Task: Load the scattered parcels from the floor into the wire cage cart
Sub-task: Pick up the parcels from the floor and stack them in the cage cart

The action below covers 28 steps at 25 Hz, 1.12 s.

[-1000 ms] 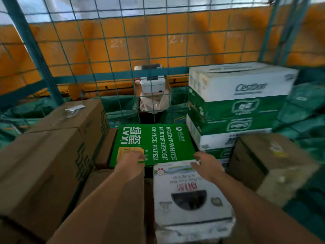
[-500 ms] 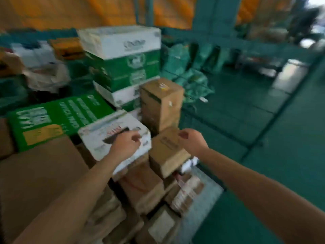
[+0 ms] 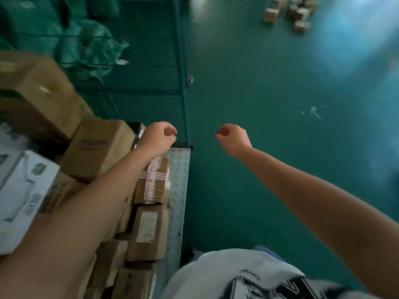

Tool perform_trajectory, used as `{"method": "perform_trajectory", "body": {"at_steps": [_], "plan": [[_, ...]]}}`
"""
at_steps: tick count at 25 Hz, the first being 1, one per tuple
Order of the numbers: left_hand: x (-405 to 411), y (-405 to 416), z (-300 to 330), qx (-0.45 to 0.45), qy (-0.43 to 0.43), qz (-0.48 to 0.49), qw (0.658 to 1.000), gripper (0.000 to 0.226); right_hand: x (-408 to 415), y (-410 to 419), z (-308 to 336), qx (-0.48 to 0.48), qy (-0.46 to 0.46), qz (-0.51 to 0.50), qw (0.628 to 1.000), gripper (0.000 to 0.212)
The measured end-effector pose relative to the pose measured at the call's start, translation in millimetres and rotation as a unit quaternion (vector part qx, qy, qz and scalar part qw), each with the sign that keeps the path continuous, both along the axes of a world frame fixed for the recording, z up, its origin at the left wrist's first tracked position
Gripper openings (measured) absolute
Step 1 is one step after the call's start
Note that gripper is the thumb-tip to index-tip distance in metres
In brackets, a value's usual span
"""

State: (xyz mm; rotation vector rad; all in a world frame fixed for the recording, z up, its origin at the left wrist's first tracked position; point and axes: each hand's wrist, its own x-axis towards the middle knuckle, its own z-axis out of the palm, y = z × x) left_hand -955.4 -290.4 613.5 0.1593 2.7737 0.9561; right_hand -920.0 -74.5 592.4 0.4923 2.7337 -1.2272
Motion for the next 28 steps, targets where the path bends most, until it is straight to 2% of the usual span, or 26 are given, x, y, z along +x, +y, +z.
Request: {"method": "perform_trajectory", "body": {"at_steps": [6, 14, 18, 24, 28], "plan": [[17, 177, -22, -0.024, -0.045, -0.139, 0.989, 0.015, 76, 159, -28, -0.022, -0.02, -0.149, 0.988, 0.023], [90, 408, -54, -0.081, -0.091, -0.287, 0.95, 0.017, 194, 357, -64, -0.062, -0.048, -0.292, 0.953, 0.026], [115, 498, -65, -0.085, -0.096, -0.353, 0.927, 0.019, 241, 425, -75, -0.076, -0.06, -0.358, 0.929, 0.028], [114, 627, -80, -0.096, -0.1, -0.443, 0.886, 0.021, 267, 517, -80, -0.087, -0.059, -0.442, 0.891, 0.029], [108, 737, -90, -0.082, -0.112, -0.504, 0.852, 0.018, 281, 593, -76, -0.086, -0.067, -0.52, 0.847, 0.028]]}}
